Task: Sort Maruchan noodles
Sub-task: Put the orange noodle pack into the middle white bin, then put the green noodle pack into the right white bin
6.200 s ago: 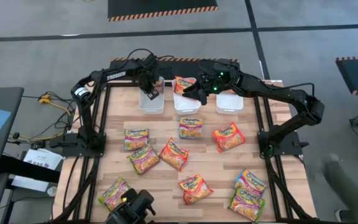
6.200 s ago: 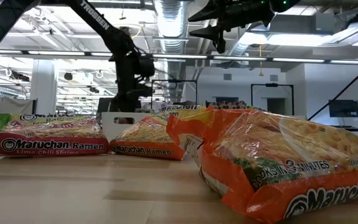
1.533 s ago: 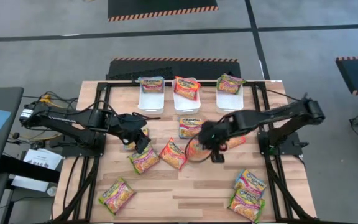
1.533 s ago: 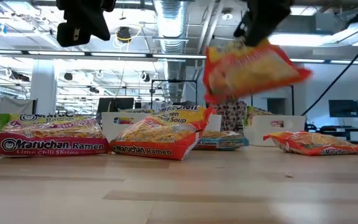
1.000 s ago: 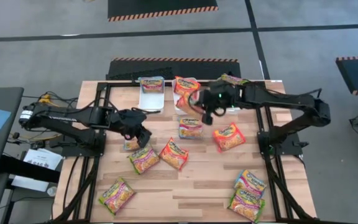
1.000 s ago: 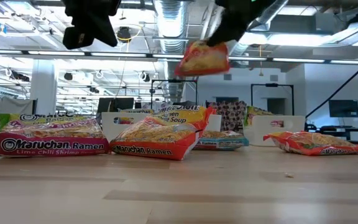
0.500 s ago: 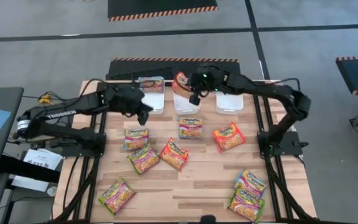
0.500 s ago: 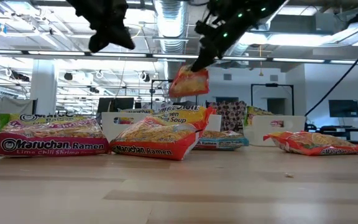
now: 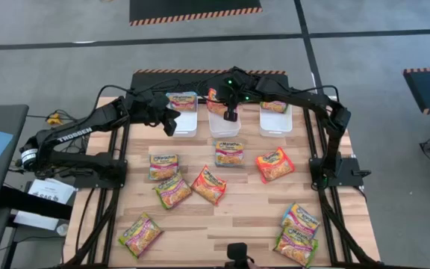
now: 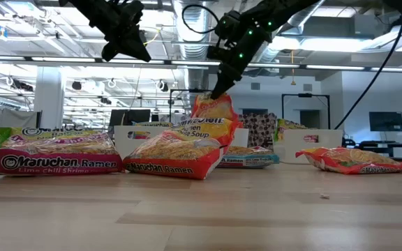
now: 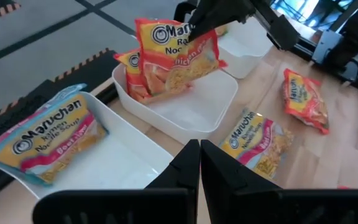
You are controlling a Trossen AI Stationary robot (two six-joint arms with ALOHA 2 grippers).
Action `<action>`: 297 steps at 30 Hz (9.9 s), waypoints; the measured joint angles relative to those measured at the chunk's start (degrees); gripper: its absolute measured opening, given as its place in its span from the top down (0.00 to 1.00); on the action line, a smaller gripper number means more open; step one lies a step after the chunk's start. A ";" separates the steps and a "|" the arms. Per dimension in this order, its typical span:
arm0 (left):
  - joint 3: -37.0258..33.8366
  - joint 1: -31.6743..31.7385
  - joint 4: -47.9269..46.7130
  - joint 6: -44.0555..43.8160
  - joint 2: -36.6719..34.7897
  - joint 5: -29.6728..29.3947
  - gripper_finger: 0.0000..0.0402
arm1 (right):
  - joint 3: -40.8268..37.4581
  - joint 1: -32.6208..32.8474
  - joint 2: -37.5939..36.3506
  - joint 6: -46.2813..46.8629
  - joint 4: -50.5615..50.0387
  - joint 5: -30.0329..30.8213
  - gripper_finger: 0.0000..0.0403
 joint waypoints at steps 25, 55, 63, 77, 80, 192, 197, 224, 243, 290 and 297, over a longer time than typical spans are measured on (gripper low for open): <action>-0.02 3.16 0.22 -2.39 0.26 -0.12 1.00 | -0.17 -3.67 2.46 -4.20 -2.53 -6.09 0.98; -0.02 3.16 -0.39 -1.65 0.23 0.00 1.00 | -2.93 -2.75 4.02 -6.09 -0.08 -1.03 0.84; -0.02 3.16 -0.67 -1.63 0.23 0.04 1.00 | -2.93 -2.70 4.00 -1.87 0.27 0.70 0.75; -0.02 3.16 -0.68 -1.63 0.23 3.52 1.00 | -0.18 -2.53 4.02 -1.09 0.24 5.85 0.49; -0.02 3.16 -0.76 -1.63 0.23 3.48 1.00 | 2.25 -2.53 4.02 -1.09 -1.20 7.36 0.48; -19.30 -28.91 12.73 -32.29 22.21 27.55 0.99 | 40.85 18.42 3.43 18.45 -52.06 10.69 0.48; -15.82 -30.47 12.87 -32.16 21.34 25.77 1.00 | 40.85 18.49 3.43 18.63 -54.72 10.69 0.48; 6.69 -27.17 -11.19 -4.95 17.92 18.14 1.00 | 40.54 23.88 0.13 37.54 -56.97 2.38 0.48; 14.54 -18.32 -19.17 14.68 17.92 17.88 1.00 | 39.86 38.45 -1.30 57.77 -56.83 5.11 0.48; 15.32 -15.54 -13.12 7.04 17.94 13.33 1.00 | -33.48 13.58 -30.67 45.85 19.94 -23.77 0.55; 15.32 -15.55 -12.87 6.41 17.94 11.24 1.00 | -33.49 11.94 -28.61 43.36 22.57 -24.10 0.51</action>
